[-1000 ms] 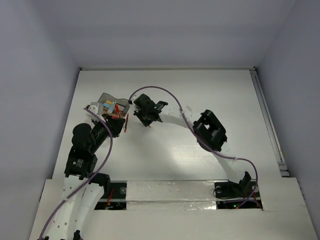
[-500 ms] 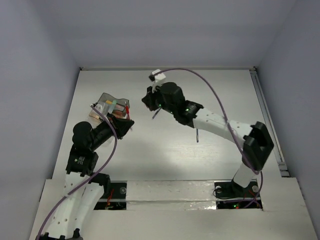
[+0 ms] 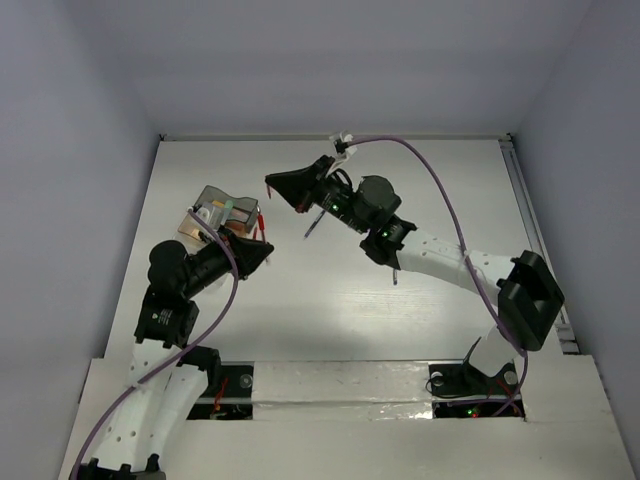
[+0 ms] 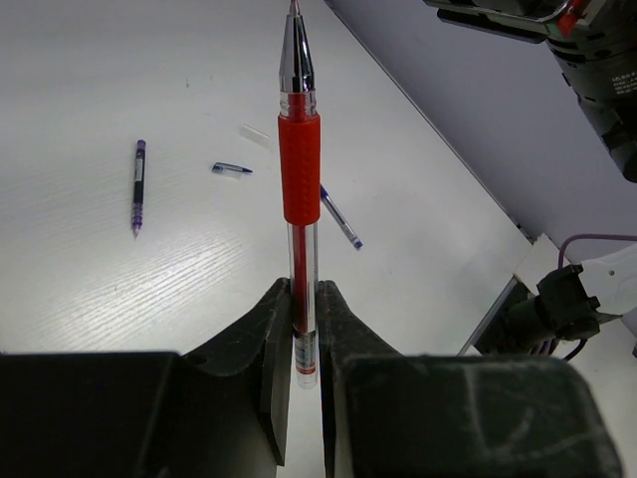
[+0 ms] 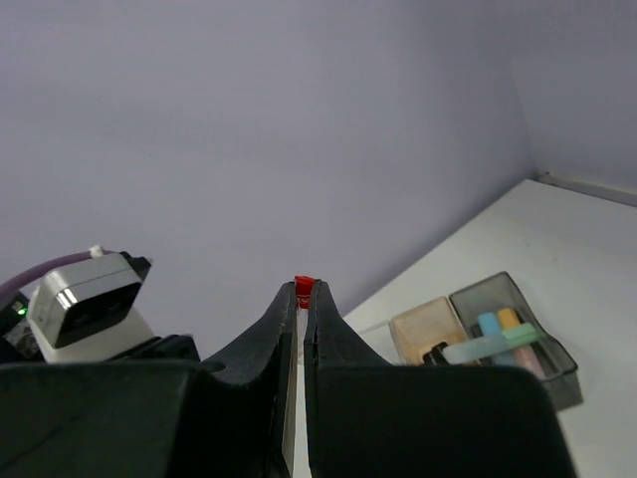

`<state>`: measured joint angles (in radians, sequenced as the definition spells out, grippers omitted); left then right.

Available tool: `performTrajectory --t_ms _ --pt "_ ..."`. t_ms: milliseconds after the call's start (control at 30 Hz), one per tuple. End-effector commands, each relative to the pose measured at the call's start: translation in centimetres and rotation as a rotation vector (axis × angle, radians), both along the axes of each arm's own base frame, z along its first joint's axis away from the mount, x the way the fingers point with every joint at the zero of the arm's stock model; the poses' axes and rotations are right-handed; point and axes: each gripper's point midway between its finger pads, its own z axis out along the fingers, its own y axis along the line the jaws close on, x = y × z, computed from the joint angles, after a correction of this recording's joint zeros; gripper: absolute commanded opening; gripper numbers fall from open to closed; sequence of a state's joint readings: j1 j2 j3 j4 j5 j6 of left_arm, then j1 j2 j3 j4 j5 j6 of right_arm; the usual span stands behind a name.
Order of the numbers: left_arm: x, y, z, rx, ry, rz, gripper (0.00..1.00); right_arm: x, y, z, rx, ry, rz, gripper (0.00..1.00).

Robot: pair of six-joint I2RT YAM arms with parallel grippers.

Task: Sort the stationery into containers
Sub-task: Close the pen cap on the pen.

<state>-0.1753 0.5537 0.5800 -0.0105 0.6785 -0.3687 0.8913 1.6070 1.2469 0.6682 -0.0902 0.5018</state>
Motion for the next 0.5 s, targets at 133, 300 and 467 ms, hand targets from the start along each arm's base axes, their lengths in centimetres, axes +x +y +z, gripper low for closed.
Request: performTrajectory --t_ms 133,300,467 --pt "0.0 -0.4 0.9 -0.017 -0.047 -0.029 0.0 -2.9 0.4 3.9 0.184 -0.112 0.098 0.0" --pt "0.1 -0.4 0.8 -0.016 -0.041 -0.028 0.0 -3.2 1.1 3.3 0.154 -0.122 0.11 0.0" --pt "0.0 -0.3 0.8 -0.016 -0.044 -0.025 0.0 -3.6 1.7 2.9 0.122 -0.133 0.13 0.0"
